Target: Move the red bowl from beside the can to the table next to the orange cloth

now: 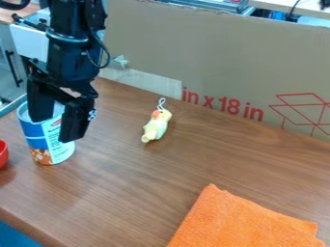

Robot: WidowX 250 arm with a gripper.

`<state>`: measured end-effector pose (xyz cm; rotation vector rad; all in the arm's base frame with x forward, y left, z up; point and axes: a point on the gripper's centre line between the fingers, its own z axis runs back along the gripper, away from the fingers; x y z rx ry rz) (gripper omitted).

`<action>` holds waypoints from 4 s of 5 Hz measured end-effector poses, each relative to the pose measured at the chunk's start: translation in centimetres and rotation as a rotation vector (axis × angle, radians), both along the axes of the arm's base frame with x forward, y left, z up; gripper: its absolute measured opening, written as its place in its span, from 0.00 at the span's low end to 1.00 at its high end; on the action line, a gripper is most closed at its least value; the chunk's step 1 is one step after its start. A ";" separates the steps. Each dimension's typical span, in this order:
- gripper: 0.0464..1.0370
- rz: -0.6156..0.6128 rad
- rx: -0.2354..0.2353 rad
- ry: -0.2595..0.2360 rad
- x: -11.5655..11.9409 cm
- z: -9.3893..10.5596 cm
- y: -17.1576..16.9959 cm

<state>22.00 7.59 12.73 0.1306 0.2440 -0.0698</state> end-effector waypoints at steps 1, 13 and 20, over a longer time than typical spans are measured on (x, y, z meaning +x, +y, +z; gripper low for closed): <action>0.96 0.002 -0.006 0.022 -0.2 -0.5 0.0; 0.96 -0.011 -0.090 -0.094 -3.9 -7.5 11.6; 0.11 -0.019 -0.104 -0.162 -3.2 -8.8 13.5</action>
